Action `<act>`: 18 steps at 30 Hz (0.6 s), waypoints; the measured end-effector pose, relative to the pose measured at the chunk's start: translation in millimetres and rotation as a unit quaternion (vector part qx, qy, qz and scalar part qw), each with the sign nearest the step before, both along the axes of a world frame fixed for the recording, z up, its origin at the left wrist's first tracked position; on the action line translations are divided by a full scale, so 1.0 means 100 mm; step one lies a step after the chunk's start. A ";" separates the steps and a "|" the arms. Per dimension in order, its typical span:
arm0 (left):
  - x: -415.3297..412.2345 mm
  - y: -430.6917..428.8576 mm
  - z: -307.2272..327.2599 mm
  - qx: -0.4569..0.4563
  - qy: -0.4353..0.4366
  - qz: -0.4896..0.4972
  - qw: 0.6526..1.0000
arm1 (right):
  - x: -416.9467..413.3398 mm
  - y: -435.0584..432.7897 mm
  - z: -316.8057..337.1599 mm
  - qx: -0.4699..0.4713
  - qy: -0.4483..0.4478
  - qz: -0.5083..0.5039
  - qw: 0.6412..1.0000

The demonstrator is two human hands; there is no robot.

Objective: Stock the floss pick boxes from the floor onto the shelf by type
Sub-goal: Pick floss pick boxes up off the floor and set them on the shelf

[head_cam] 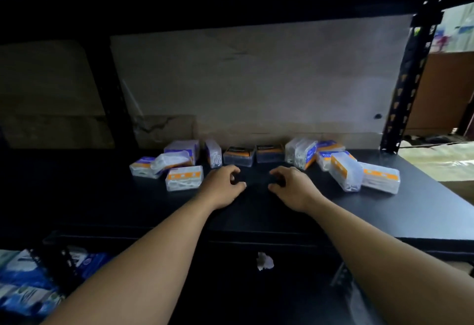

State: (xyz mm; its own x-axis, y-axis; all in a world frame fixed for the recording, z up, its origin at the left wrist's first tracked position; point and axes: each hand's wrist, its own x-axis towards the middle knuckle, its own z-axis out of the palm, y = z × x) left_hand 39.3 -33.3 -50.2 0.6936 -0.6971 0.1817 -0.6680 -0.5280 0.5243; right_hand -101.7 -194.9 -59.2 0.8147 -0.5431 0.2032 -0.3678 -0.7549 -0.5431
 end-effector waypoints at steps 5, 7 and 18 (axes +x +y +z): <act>0.27 -0.33 -0.09 -0.032 -0.057 0.038 0.997 | 0.34 -0.25 0.00 -0.031 0.014 -0.040 0.999; 0.39 -0.44 -0.11 -0.053 -0.067 0.050 0.995 | 0.47 -0.33 -0.01 -0.044 -0.015 -0.050 0.998; 0.62 -0.73 -0.13 -0.015 -0.067 0.149 0.986 | 0.90 -0.60 -0.02 -0.106 0.030 -0.103 0.989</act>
